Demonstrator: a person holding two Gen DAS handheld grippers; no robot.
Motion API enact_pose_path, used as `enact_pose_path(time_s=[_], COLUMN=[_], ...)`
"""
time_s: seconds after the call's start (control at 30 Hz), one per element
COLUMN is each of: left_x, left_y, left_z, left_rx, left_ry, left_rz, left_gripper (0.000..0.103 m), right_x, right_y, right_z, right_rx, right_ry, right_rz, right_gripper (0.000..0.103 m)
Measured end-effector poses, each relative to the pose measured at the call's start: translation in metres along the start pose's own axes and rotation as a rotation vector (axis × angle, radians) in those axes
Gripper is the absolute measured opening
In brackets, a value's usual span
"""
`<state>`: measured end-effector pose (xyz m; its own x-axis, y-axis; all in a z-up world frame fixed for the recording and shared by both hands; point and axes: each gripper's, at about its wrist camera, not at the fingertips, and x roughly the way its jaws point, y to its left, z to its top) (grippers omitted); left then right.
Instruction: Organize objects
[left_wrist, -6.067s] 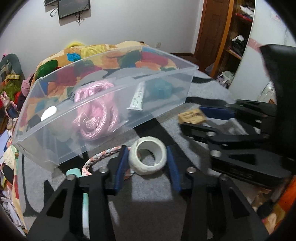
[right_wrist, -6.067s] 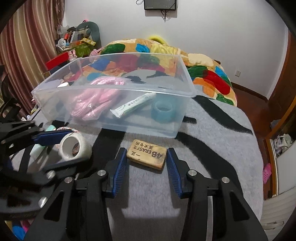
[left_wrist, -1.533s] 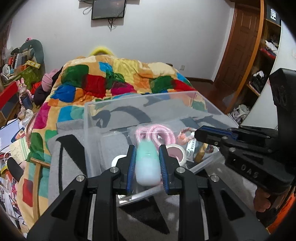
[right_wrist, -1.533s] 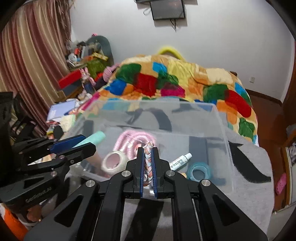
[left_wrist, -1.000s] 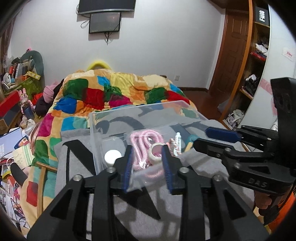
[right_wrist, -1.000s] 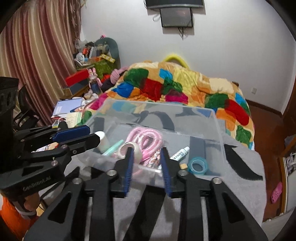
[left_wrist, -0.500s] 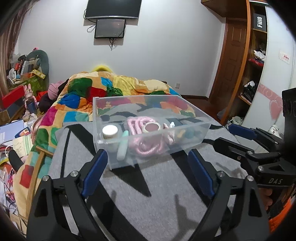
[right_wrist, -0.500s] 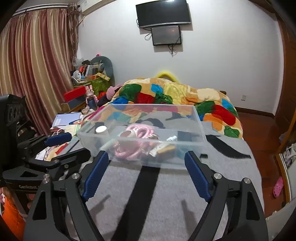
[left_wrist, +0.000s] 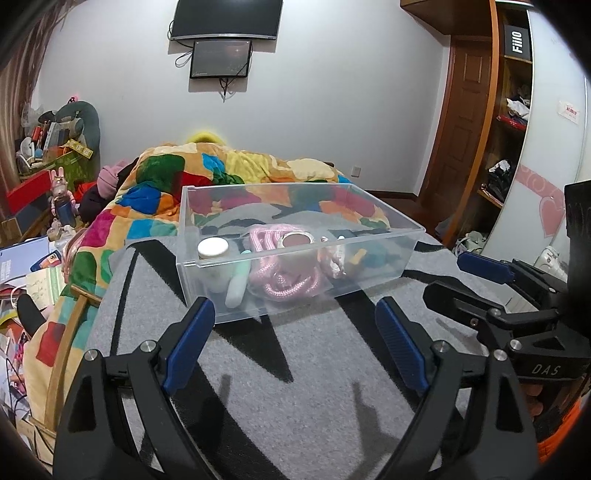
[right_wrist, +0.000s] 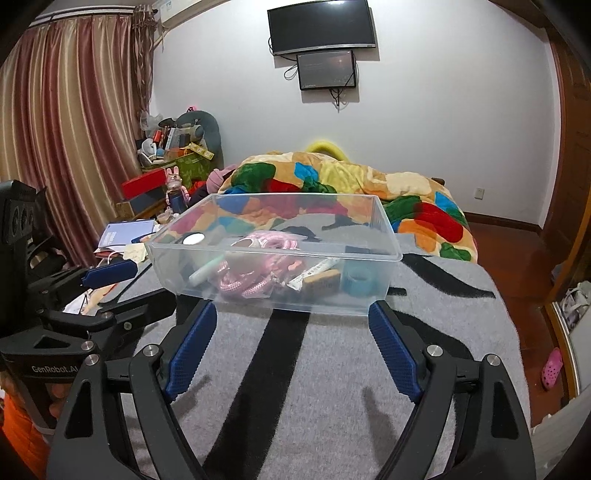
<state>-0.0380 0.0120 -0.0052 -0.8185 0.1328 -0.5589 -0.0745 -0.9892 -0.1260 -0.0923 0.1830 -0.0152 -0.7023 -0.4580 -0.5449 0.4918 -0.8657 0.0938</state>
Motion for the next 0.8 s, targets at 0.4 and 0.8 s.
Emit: enact_pose_path(time_s=[0.4, 0.8], left_x=[-0.0025, -0.0031], left_y=[-0.0001, -0.0017], left_z=[0.0012, 0.0010], left_rx=[-0.002, -0.006], left_ry=[-0.006, -0.006], left_rz=[-0.003, -0.016], left_gripper=[0.090, 0.090], right_x=[0.0003, -0.0019], right_y=[-0.0009, -0.0021], right_z=[-0.0025, -0.0038], right_rx=[0.011, 0.027], right_ry=[0.004, 0.000], right_rz=[0.010, 0.035], right_gripper=[0.082, 0.082])
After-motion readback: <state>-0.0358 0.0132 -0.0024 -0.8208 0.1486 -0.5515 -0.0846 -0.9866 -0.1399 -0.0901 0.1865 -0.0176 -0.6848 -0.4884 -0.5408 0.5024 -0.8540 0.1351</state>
